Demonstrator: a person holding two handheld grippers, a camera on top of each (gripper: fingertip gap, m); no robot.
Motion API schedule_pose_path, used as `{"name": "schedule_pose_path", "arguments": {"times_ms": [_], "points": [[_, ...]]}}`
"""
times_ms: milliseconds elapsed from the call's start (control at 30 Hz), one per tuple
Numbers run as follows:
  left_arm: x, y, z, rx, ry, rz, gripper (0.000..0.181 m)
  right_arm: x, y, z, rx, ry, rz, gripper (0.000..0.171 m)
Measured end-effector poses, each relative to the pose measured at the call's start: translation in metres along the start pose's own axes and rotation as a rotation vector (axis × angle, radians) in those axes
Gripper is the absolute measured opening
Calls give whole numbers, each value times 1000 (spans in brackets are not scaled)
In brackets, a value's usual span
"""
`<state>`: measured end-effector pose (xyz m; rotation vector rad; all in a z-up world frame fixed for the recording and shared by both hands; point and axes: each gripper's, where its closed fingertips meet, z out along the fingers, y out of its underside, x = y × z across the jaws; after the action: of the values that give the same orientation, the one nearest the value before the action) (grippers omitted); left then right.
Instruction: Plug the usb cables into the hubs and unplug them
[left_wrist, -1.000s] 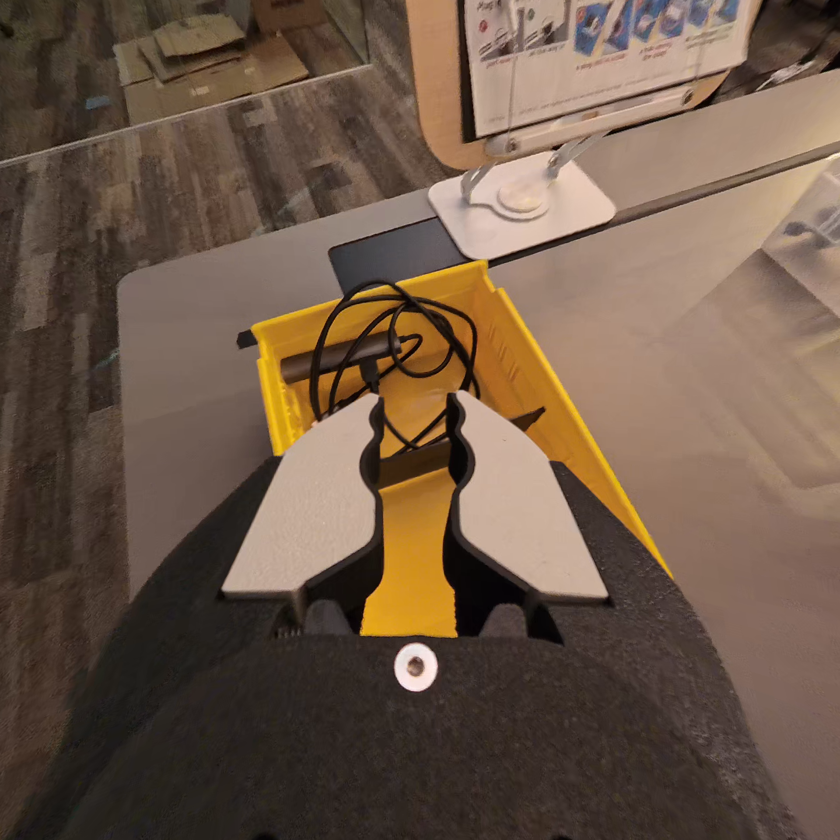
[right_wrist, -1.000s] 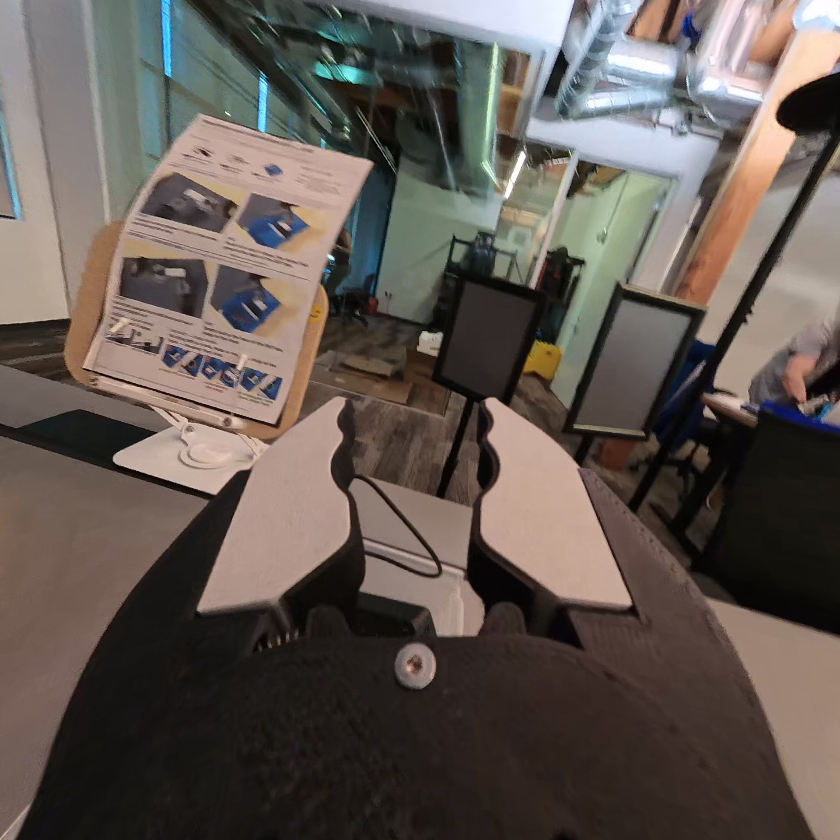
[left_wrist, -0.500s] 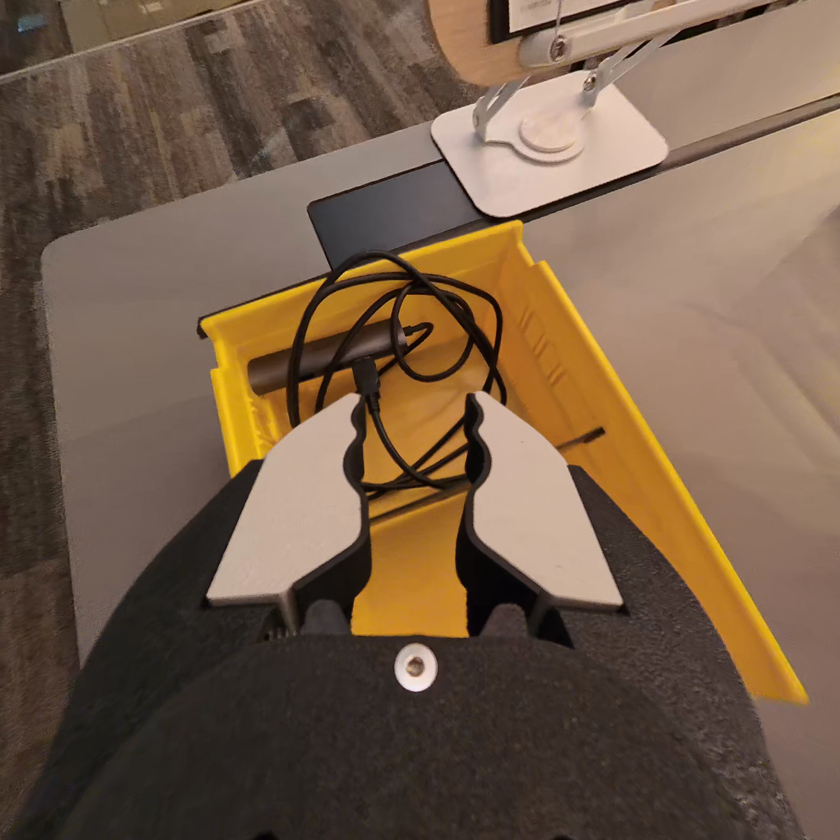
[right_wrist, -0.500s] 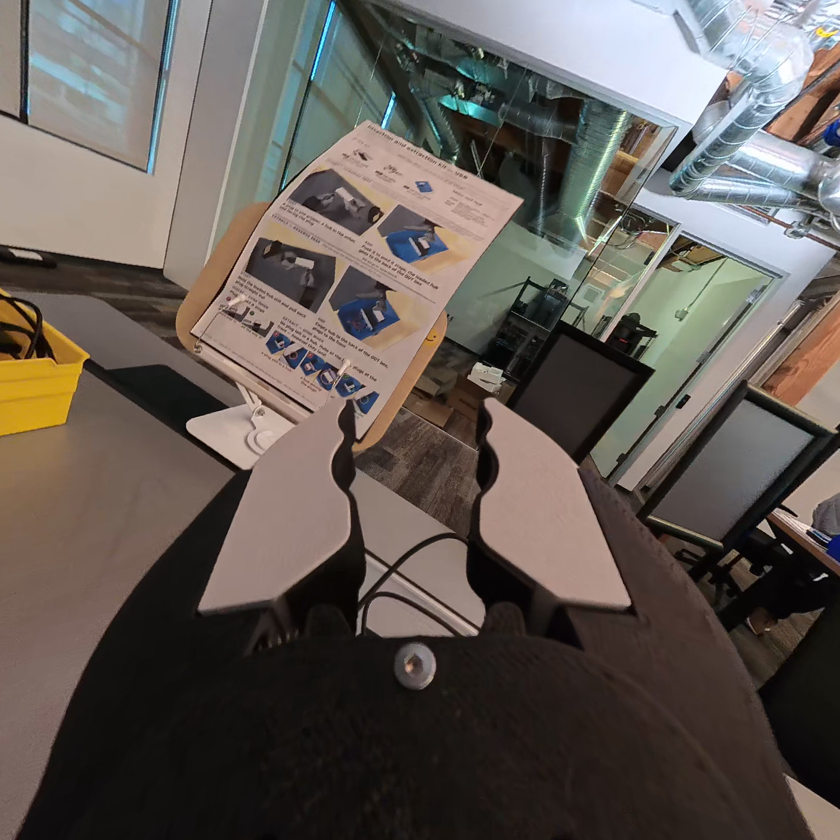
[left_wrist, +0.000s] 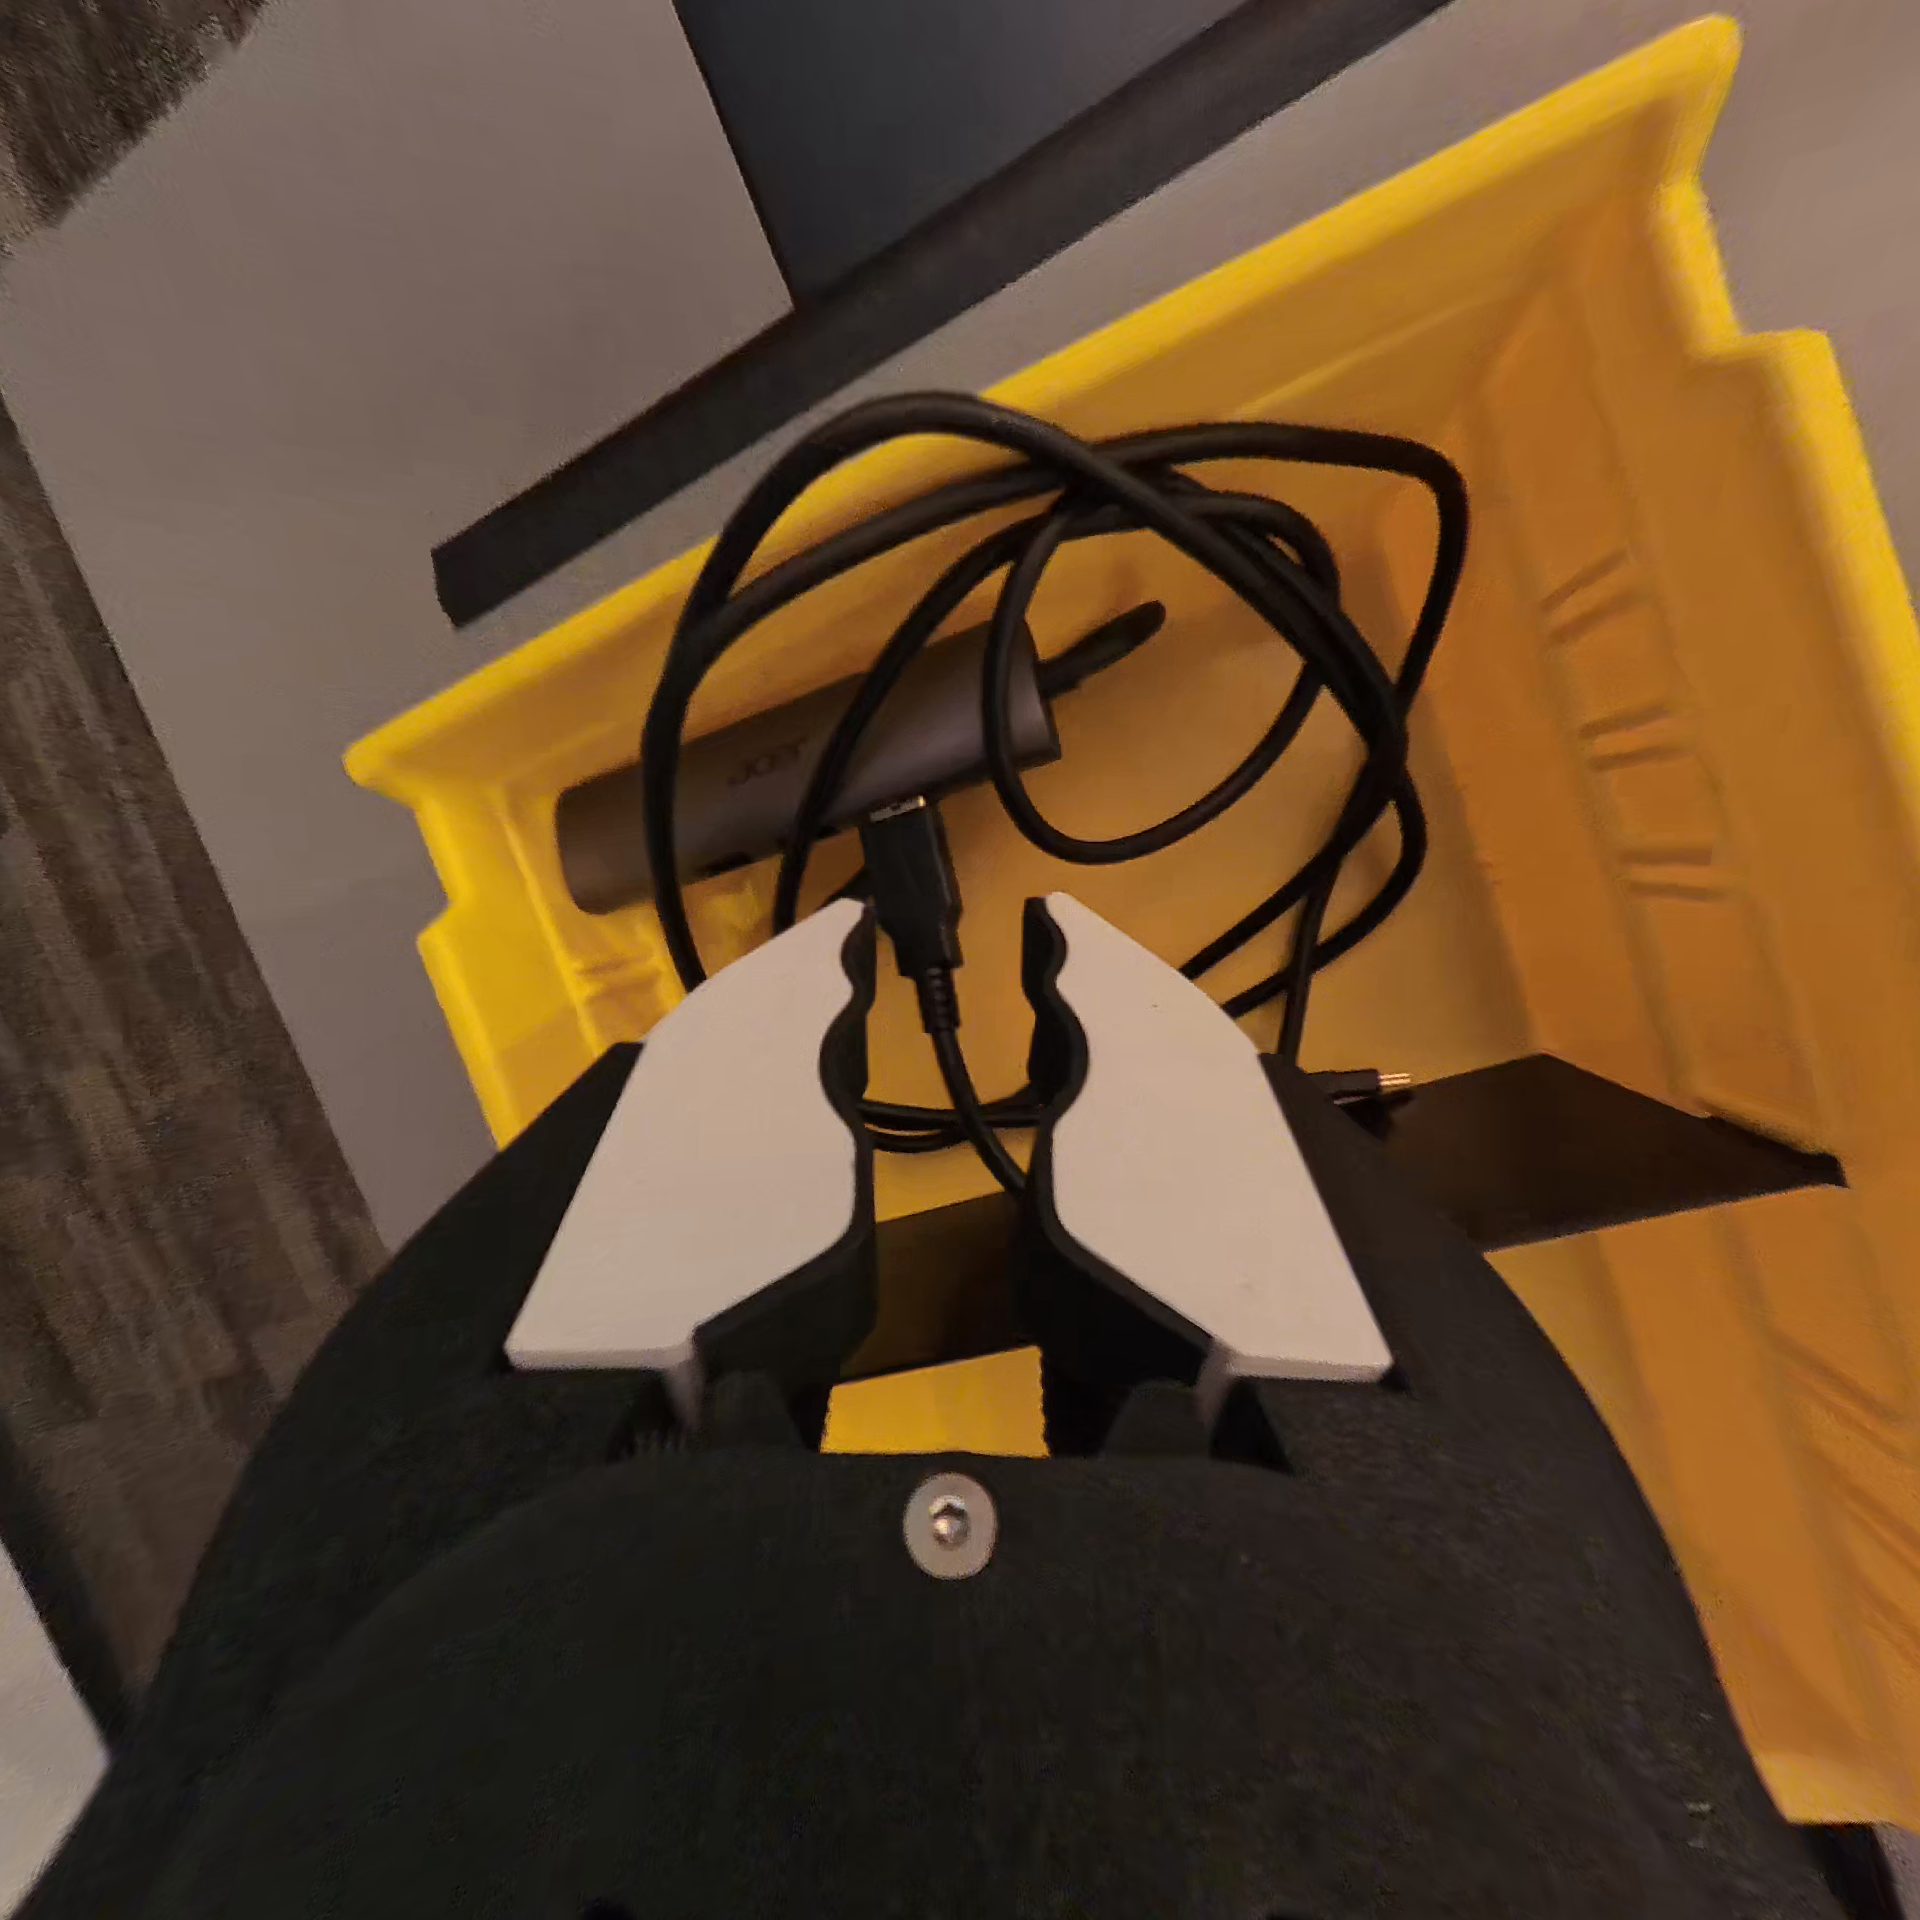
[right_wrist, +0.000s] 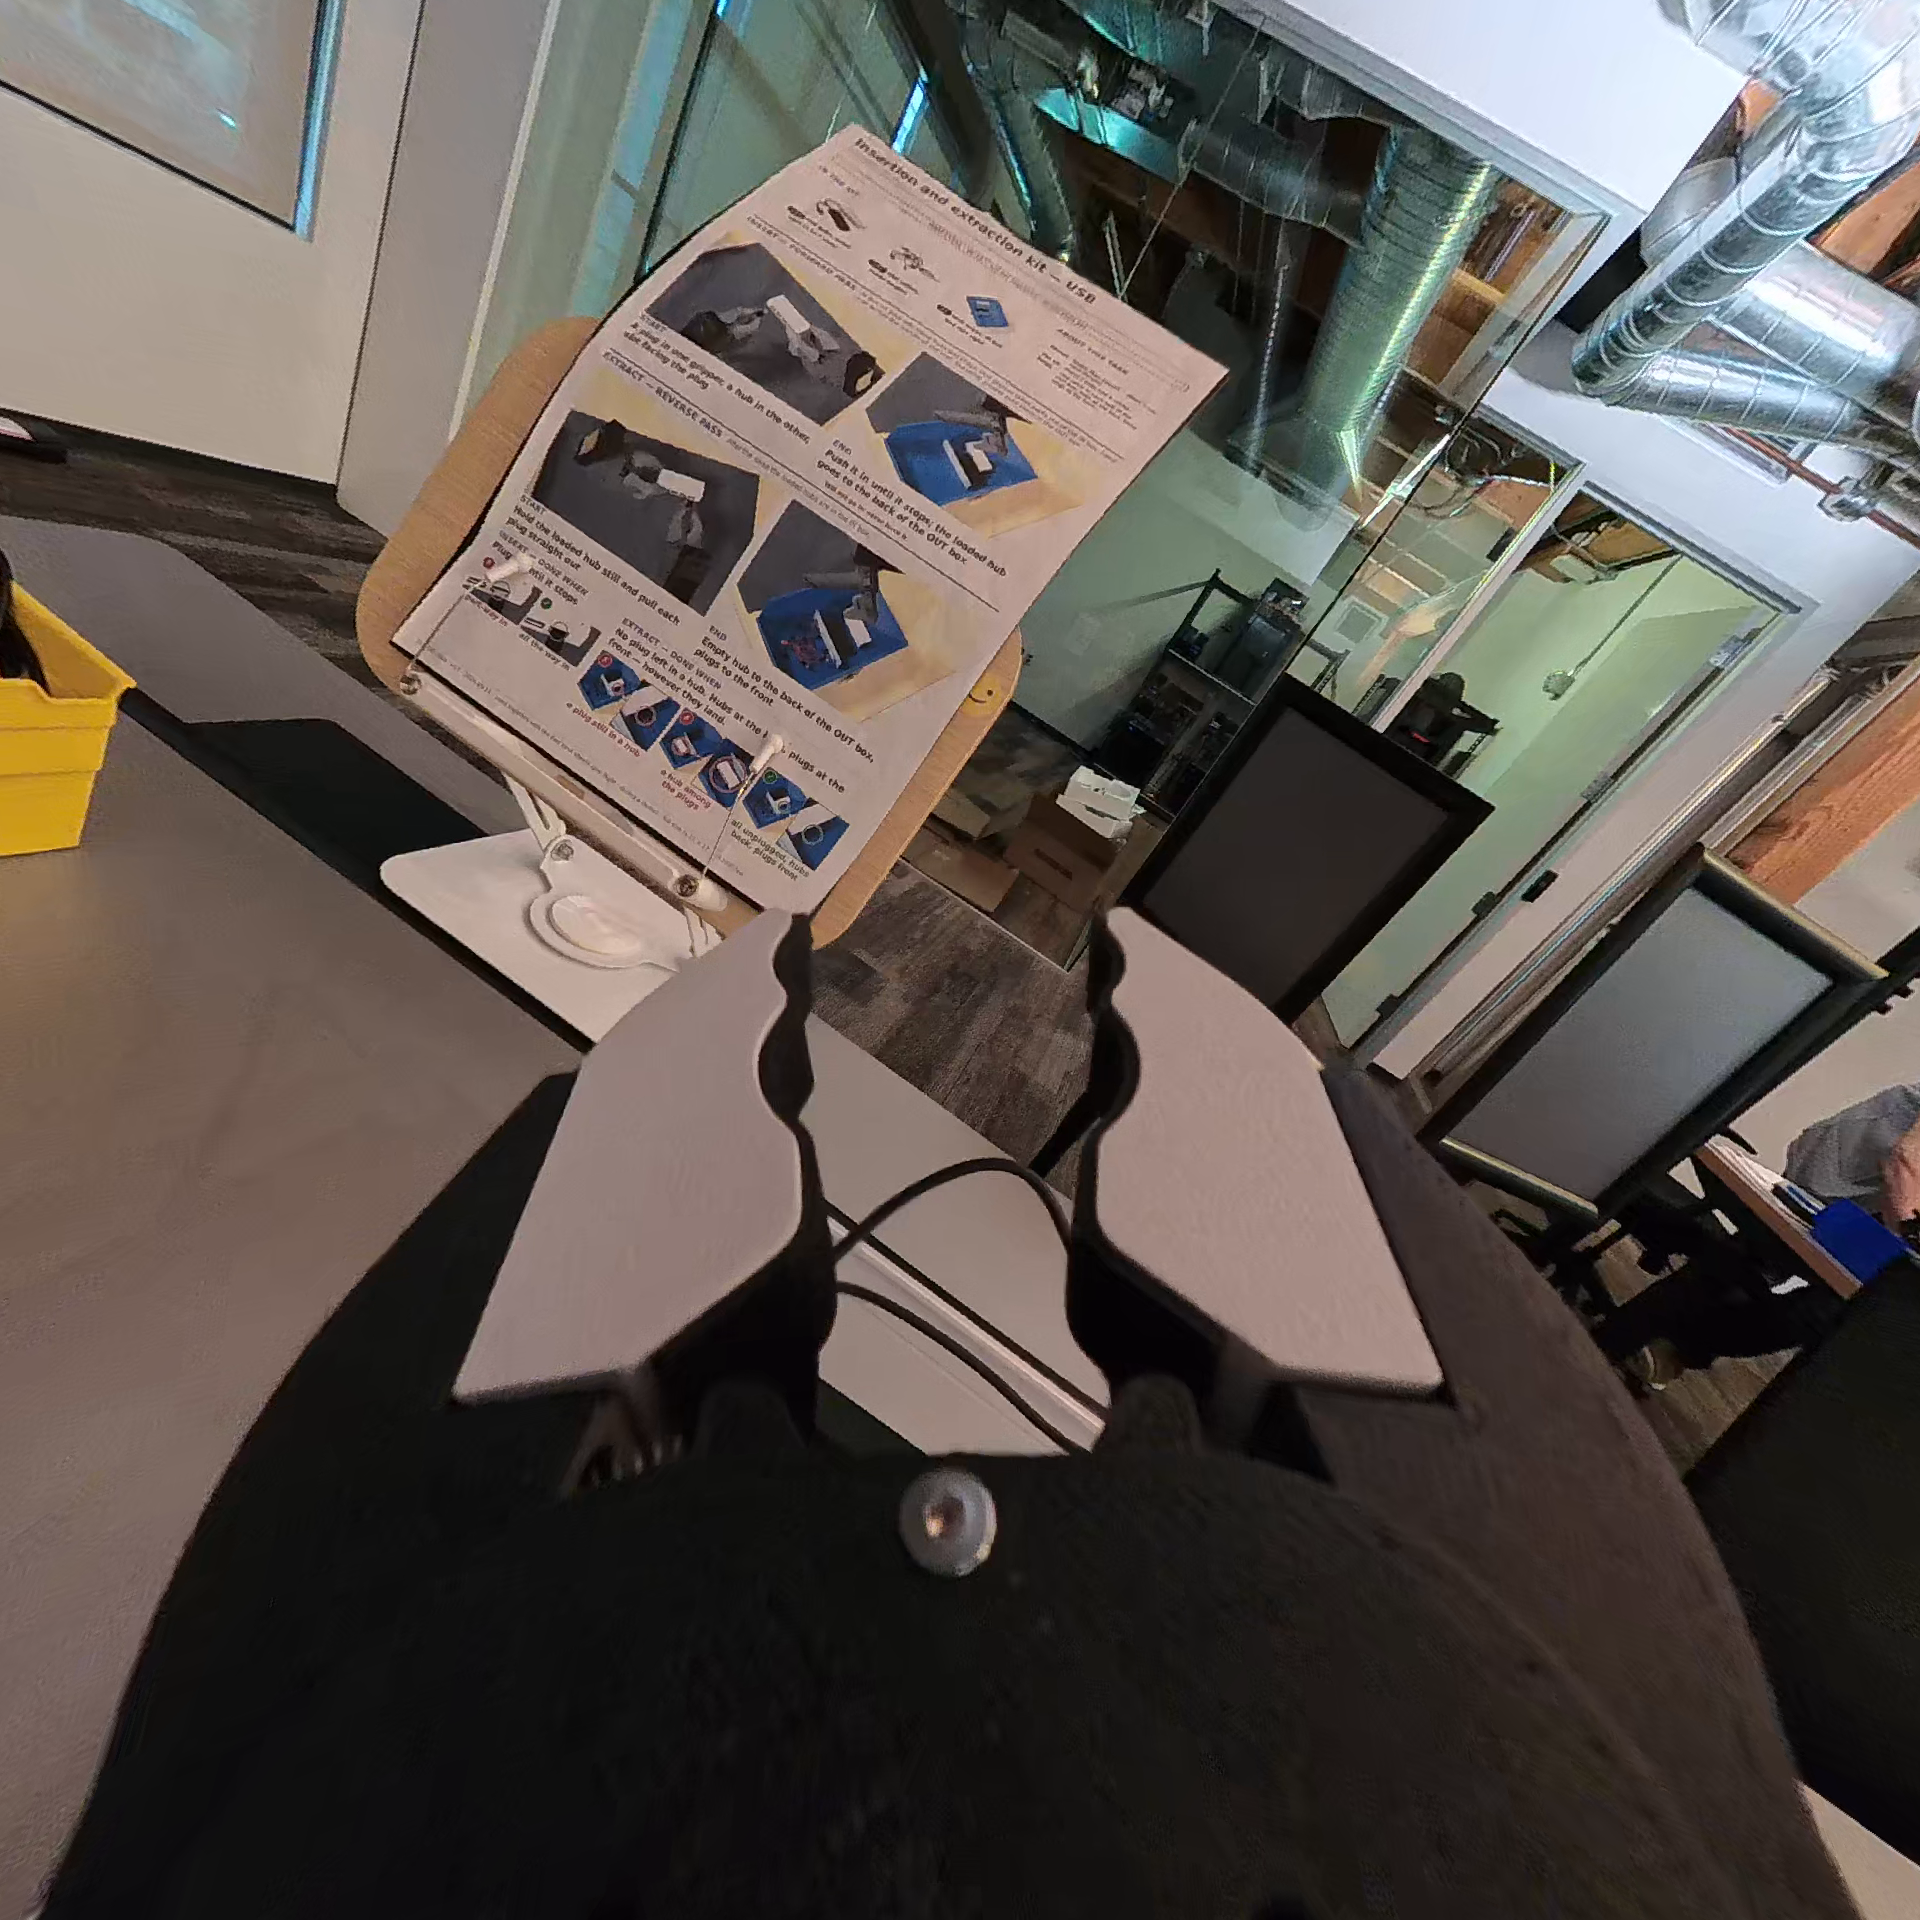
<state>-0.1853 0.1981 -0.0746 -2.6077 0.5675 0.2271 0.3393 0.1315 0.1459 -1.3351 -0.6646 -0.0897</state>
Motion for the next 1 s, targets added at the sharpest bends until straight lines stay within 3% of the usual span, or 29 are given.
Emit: {"name": "schedule_pose_path", "arguments": {"times_ms": [133, 267, 400, 500, 633, 833, 1000], "points": [[5, 19, 14, -224, 96, -28, 32, 9, 3, -3, 4, 11, 19, 52], [-5, 17, 23, -262, 25, 26, 31, 15, 1, -7, 27, 15, 50, 52], [-12, 0, 12, -148, -68, 162, 28, 22, 2, -11, 32, 26, 54, 51], [-9, -16, 6, -1, -136, 452, 53, 27, 5, -12, 36, 32, 75, 51], [-2, -28, 7, 127, -293, 715, 53, 33, 7, -13, 44, 40, 100, 51], [5, -26, 16, 27, -377, 951, 41, 33, 8, -14, 48, 28, 115, 51], [3, -20, 6, -44, -349, 1005, 39, 31, 10, -12, 26, 12, 110, 51]]}}
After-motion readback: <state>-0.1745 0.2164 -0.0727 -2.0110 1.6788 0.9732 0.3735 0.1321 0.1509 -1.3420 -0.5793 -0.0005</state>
